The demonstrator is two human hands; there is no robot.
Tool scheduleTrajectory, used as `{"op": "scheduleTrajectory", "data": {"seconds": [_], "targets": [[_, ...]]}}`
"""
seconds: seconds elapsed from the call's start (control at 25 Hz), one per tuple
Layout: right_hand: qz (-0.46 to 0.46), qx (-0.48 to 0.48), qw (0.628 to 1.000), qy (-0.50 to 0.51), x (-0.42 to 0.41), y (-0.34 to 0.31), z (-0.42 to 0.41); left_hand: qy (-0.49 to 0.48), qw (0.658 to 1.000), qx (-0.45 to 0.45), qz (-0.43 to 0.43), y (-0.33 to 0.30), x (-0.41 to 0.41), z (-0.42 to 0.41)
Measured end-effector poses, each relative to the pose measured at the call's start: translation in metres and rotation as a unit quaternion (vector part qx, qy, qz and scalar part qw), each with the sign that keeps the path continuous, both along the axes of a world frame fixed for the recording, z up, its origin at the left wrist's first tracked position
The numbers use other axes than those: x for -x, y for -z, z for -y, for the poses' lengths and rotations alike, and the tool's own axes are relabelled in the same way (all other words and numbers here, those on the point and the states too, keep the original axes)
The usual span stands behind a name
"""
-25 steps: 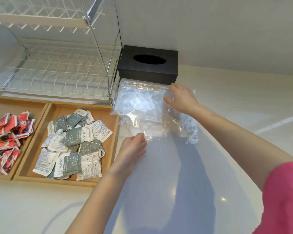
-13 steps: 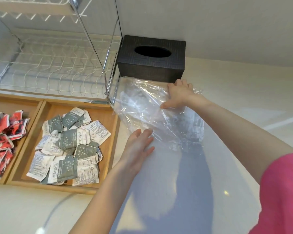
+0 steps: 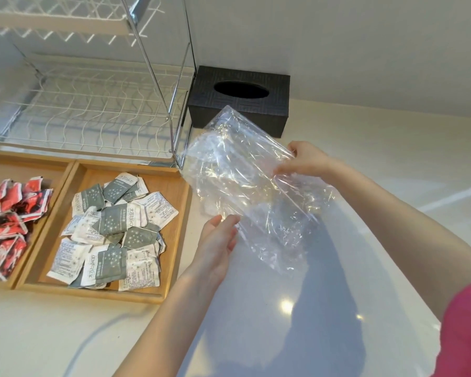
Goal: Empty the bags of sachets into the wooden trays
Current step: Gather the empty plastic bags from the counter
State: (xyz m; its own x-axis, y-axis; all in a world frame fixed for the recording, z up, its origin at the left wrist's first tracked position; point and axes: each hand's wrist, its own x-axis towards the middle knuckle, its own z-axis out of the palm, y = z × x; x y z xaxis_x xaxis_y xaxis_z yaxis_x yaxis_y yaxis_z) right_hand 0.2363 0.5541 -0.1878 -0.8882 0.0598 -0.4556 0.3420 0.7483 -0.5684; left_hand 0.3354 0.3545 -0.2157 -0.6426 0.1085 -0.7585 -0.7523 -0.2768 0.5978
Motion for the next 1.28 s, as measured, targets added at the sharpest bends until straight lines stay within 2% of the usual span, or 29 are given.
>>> {"op": "scheduleTrajectory", "data": {"seconds": [0.12,0.4,0.68,0.88,1.0,1.16,1.28], "targets": [[0.008,0.147,0.989,0.028,-0.029,-0.028,-0.008,0.028,1.0,-0.002,-0.004,-0.001,-0.007,-0.001],[-0.013,0.311,0.943,0.118,-0.09,-0.047,-0.008,0.048,0.998,-0.01,-0.049,-0.03,-0.031,0.01],[-0.075,0.269,0.942,0.185,-0.16,-0.041,0.023,0.111,0.984,-0.036,-0.132,-0.054,-0.065,0.045],[-0.107,0.238,0.949,0.177,-0.203,-0.036,0.078,0.074,0.982,0.014,-0.174,-0.049,-0.093,0.085],[-0.093,0.258,0.946,0.172,-0.224,-0.033,0.113,0.037,0.98,0.061,-0.183,-0.046,-0.108,0.121],[-0.077,0.346,0.916,0.186,-0.251,-0.03,0.162,0.026,0.979,0.068,-0.192,-0.049,-0.138,0.177],[-0.064,0.352,0.917,0.174,-0.269,-0.022,0.202,0.016,0.976,0.09,-0.199,-0.051,-0.162,0.223]]}}
